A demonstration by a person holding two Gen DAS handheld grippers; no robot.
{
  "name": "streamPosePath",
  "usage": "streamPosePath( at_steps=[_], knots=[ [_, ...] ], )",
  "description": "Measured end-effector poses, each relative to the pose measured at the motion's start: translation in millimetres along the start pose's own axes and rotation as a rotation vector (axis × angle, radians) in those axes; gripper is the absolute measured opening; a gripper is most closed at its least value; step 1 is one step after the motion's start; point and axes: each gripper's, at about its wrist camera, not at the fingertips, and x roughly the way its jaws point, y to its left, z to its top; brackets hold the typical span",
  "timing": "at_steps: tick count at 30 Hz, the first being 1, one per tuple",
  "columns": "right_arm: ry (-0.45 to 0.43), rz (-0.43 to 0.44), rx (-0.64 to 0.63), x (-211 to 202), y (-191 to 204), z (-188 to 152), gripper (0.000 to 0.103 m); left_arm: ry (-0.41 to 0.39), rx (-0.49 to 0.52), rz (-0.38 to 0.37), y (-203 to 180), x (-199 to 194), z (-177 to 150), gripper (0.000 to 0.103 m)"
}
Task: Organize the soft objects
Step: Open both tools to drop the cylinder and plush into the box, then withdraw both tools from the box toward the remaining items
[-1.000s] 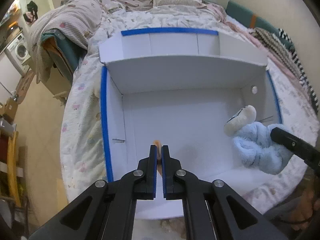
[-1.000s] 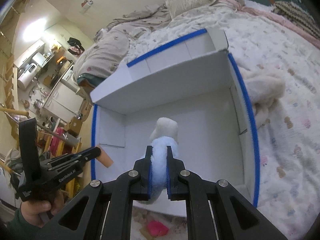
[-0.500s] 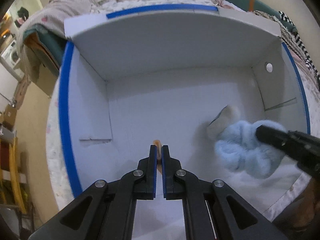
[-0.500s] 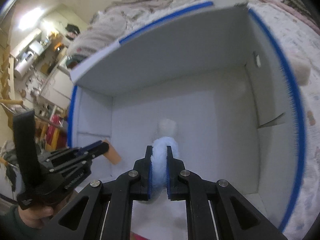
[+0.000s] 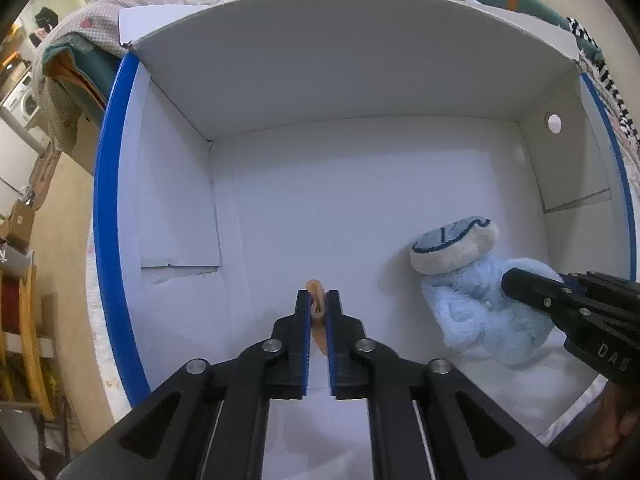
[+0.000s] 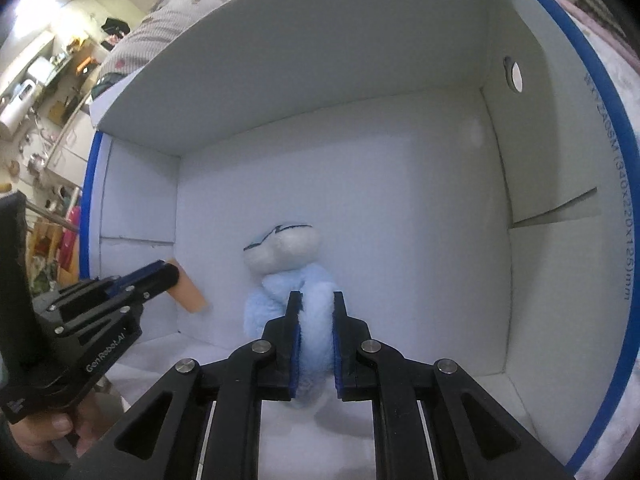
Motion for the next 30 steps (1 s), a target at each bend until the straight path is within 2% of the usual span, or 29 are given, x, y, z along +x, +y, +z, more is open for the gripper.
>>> streamPosePath(
  at_steps=[5, 7, 8, 9, 10, 13, 16, 18, 23, 27, 30],
  knots=[
    [0.005, -0.048, -0.025, 3, 3, -1, 0.023, 0.001, -0.015, -0.004, 1, 3, 1, 0.019],
    [-0.007, -0.069, -0.037, 2, 3, -1, 0.031, -0.004, -0.018, -0.001, 1, 2, 0, 0.026],
    [-0.012, -0.066, -0.038, 1, 4, 0, 0.043, -0.008, -0.02, -0.003, 2, 1, 0, 0.033],
    [-0.021, -0.059, -0.036, 0, 3, 1, 0.063, -0.012, -0.023, -0.004, 4, 1, -2, 0.036],
    [-0.038, -0.054, -0.032, -3, 3, 2, 0.069, -0.018, -0.026, -0.016, 3, 0, -1, 0.038],
    [-0.091, -0.061, -0.034, -13, 5, 6, 0.074, -0.032, -0.024, -0.035, 11, -8, -6, 0.047],
    [-0.147, -0.067, -0.026, -21, 5, 9, 0.084, -0.062, -0.014, -0.041, 9, -15, -10, 0.055],
    [-0.175, -0.049, -0.014, -26, 5, 10, 0.103, -0.088, -0.007, -0.03, 9, -20, -10, 0.057],
    [-0.221, -0.039, 0.015, -32, 2, 12, 0.103, -0.113, -0.014, -0.013, 7, -31, -4, 0.058],
    [-0.247, -0.013, 0.024, -35, 0, 14, 0.103, -0.125, -0.027, -0.036, 12, -41, 3, 0.058],
    [-0.261, -0.045, -0.006, -40, 2, 9, 0.103, -0.142, -0.043, -0.038, 14, -45, 3, 0.058]
  ],
)
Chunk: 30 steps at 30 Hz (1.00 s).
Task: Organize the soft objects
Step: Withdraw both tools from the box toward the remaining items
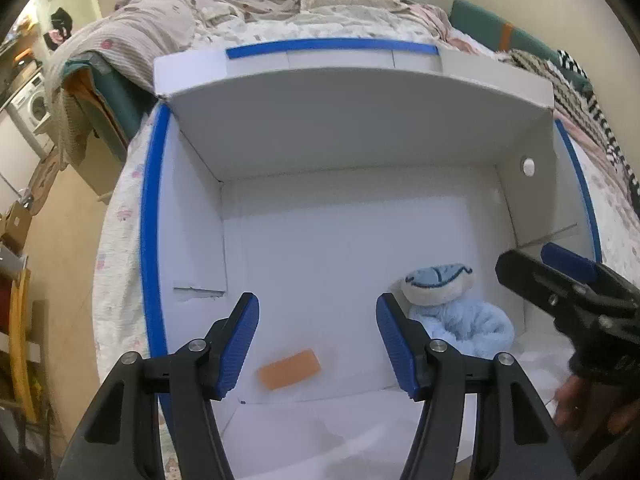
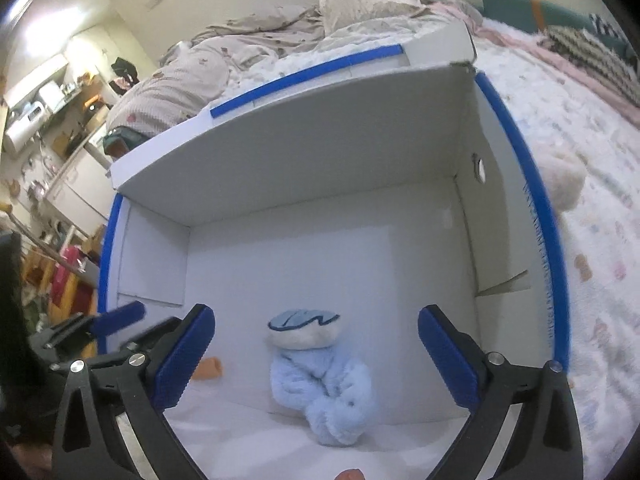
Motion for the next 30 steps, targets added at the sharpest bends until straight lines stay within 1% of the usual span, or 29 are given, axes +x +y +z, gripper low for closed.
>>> streamPosePath(
  at_steps=[3, 5, 8, 9, 11, 14, 19, 22, 30],
  knots=[
    [-0.015, -0.006, -0.017, -2, 5, 1, 0.103, 0.004, -0.014, -0.001, 2, -1, -1, 0.058],
    [-0.018, -0.005, -0.017, -4, 3, 2, 0.103, 0.021, -0.023, -0.002, 3, 1, 1, 0.058],
    [-0.027, 0.006, 0.008, -6, 1, 4, 0.103, 0.032, -0.037, -0.018, 4, -1, -3, 0.058],
    [-0.031, 0.01, 0.019, -8, -1, 3, 0.103, 0.029, -0.031, -0.034, 3, -4, -5, 0.058],
    [-0.04, 0.023, 0.042, -12, -3, 3, 0.103, 0.017, -0.015, -0.033, 0, -10, -8, 0.058],
    [-0.05, 0.029, 0.068, -19, -7, -3, 0.103, -0.001, 0.011, -0.008, -4, -19, -11, 0.06],
    [-0.054, 0.027, 0.087, -33, -10, -11, 0.103, -0.017, 0.024, -0.034, -7, -34, -18, 0.061],
    [-0.058, 0.019, 0.08, -44, -10, -18, 0.103, -0.029, 0.032, -0.041, -8, -45, -28, 0.061],
    [-0.053, 0.02, 0.064, -69, -7, -45, 0.103, -0.041, -0.005, -0.042, 4, -67, -55, 0.061]
  ],
)
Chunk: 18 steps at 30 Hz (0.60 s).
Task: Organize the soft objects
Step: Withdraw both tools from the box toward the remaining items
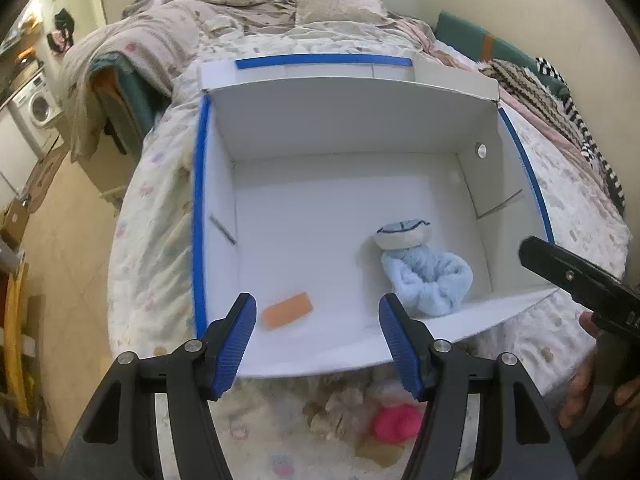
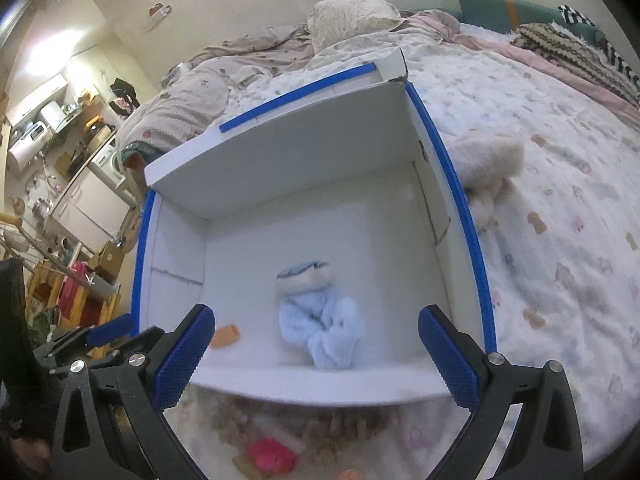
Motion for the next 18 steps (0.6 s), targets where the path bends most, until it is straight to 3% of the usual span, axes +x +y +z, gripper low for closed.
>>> streamPosePath(
  at_steps=[6, 10, 18],
  knots=[
    [-0.006, -0.013, 0.003, -16, 0, -17, 0.103, -0.006, -0.081, -0.033, 20, -12, -21, 0.061],
    [0.003, -0.003, 0.033, -22, -3, -29, 0.103, -0.026, -0.123, 0.017, 35, -16, -40, 0.061],
    [0.055, -0.01, 0.057, -16, -5, -43, 0.103, 0.089, -0.26, 0.042, 69, 6, -67, 0.061]
  ],
)
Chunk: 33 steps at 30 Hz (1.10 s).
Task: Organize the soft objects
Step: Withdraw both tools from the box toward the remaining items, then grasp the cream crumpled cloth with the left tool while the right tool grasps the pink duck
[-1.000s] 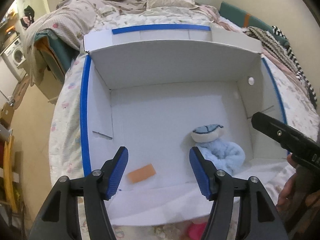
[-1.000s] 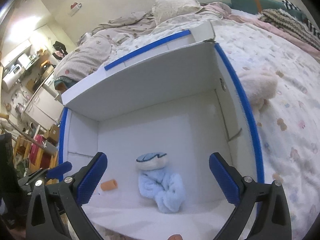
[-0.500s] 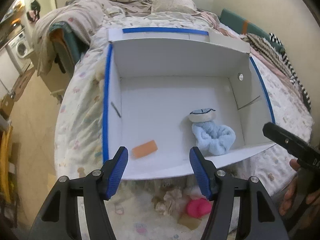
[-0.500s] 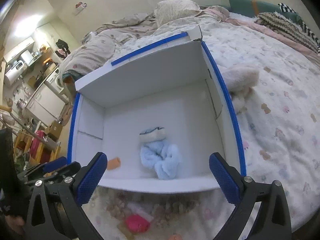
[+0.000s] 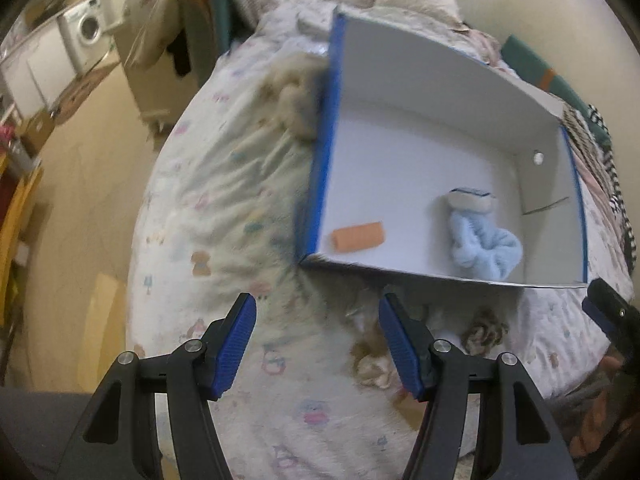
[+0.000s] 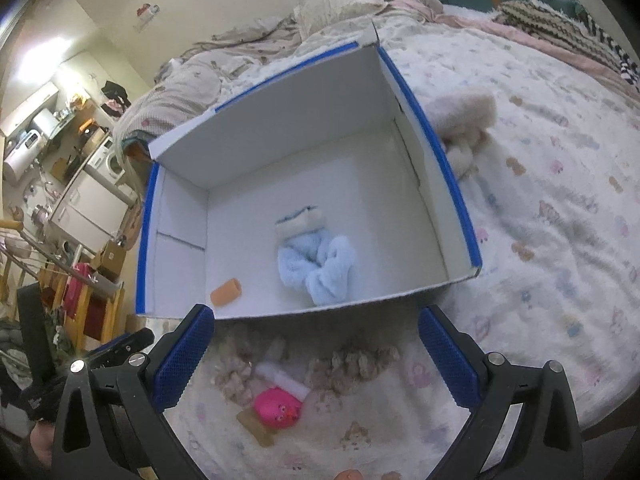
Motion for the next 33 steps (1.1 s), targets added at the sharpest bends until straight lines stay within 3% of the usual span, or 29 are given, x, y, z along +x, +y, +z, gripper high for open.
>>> streamPosePath(
  at_steps=[4, 10, 18, 23, 26, 33],
  knots=[
    [0.034, -0.042, -0.004, 9, 2, -2, 0.103, 0.06, -0.034, -0.006, 7, 12, -3, 0.061],
    [0.065, -0.059, -0.013, 17, 2, -6, 0.103, 0.224, -0.047, -0.117, -11, 42, -14, 0.06],
    [0.09, -0.074, -0.01, 21, -2, -7, 0.103, 0.348, 0.007, -0.102, -47, 75, -31, 0.058],
    [0.101, -0.079, -0.002, 22, -6, -8, 0.103, 0.385, 0.036, -0.082, -66, 86, -37, 0.022],
    [0.107, -0.08, -0.003, 23, -7, -8, 0.103, 0.369, 0.062, -0.051, -74, 86, -33, 0.019],
    [0.141, -0.08, -0.006, 29, -7, -10, 0.103, 0.303, 0.07, -0.077, -69, 60, -23, 0.014]
  ],
)
